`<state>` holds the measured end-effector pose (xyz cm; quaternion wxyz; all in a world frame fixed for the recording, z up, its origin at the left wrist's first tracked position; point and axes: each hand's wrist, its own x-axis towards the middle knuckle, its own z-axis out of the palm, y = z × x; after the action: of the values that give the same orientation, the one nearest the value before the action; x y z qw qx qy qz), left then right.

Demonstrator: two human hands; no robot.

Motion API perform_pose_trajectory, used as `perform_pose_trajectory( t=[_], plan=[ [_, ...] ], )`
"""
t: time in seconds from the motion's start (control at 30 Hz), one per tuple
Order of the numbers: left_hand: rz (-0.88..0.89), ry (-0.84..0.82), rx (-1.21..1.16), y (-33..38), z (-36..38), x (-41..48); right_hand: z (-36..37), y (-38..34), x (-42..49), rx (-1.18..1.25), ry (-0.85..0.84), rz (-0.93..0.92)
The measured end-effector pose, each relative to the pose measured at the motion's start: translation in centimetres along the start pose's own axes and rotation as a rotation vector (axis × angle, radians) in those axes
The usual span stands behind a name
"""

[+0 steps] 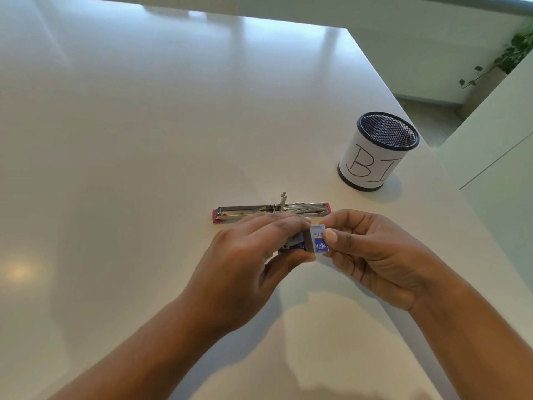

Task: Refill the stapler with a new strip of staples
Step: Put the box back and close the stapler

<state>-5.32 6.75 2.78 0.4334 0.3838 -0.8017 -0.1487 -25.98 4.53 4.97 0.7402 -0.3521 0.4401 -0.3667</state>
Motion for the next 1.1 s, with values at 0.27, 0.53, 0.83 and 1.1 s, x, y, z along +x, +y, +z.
perform_pose_trajectory(
  t=[0.27,0.53,0.83,1.1],
  plan=[
    [-0.087,0.060,-0.089,-0.2,-0.1,0.2,0.2,-0.2,0.0,-0.284,0.024,-0.270],
    [-0.127,0.067,-0.055,-0.3,-0.4,0.3,0.7,-1.1,-0.2,-0.869,0.004,-0.660],
    [-0.220,0.232,-0.032,-0.7,-1.2,0.8,0.8,-5.6,4.3,-0.843,0.315,-0.826],
    [-0.288,0.028,0.017,-0.6,-0.6,0.4,1.8,-4.7,13.9,-1.155,0.367,-0.708]
  ],
)
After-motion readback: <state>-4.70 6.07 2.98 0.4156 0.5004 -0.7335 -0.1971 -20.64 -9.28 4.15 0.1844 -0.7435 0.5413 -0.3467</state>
